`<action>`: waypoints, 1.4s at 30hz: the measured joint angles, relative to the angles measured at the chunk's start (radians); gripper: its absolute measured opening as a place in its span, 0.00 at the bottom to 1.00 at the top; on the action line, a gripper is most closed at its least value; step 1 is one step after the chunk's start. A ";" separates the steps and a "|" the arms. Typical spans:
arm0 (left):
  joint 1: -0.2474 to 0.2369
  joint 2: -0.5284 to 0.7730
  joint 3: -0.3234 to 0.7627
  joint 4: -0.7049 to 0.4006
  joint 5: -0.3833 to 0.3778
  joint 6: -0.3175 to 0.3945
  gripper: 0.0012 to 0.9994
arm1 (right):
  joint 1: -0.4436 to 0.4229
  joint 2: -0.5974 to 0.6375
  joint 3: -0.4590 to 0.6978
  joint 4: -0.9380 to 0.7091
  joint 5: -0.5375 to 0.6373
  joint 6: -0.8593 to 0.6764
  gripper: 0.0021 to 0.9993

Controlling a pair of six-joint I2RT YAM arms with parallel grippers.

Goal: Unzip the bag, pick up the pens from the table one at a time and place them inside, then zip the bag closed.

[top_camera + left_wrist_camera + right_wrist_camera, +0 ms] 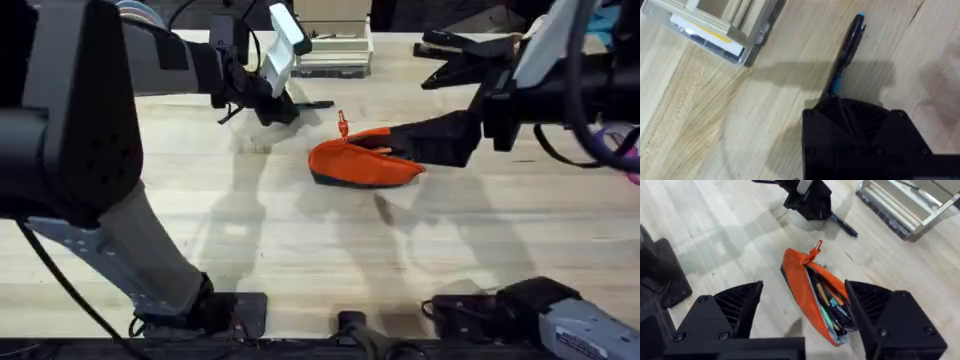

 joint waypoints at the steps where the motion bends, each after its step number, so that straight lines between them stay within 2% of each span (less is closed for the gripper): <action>1: 0.000 0.000 0.000 0.000 0.001 0.000 0.04 | 0.000 -0.004 0.000 0.001 0.000 0.000 1.00; 7: -0.003 -0.027 -0.004 -0.009 0.001 0.000 0.04 | 0.000 -0.018 0.000 0.001 0.000 0.000 1.00; 17: -0.006 -0.204 -0.005 -0.008 0.002 0.000 0.04 | 0.000 -0.018 0.000 0.001 0.000 0.000 1.00; 23: -0.006 -0.223 -0.005 -0.009 0.002 0.000 0.04 | 0.000 -0.018 0.000 0.000 0.000 0.000 1.00; 24: -0.006 -0.223 -0.005 -0.009 0.001 0.003 0.09 | 0.000 -0.018 0.000 -0.001 0.000 0.000 1.00; 25: -0.006 -0.223 -0.005 -0.008 -0.001 0.005 0.84 | 0.000 -0.018 0.000 -0.006 0.000 0.000 1.00; 26: -0.006 -0.223 -0.005 -0.009 -0.004 0.001 0.95 | 0.000 -0.018 0.000 -0.006 0.000 0.000 1.00; 28: -0.006 -0.223 -0.005 -0.009 -0.012 0.002 0.99 | 0.000 -0.018 0.000 -0.006 0.000 0.000 1.00; 38: -0.006 -0.223 -0.004 -0.024 -0.030 0.023 0.99 | 0.000 -0.018 0.000 -0.006 0.000 0.000 1.00; 42: -0.006 -0.221 0.012 -0.115 -0.032 0.023 0.99 | 0.000 -0.018 0.000 -0.006 0.000 0.000 1.00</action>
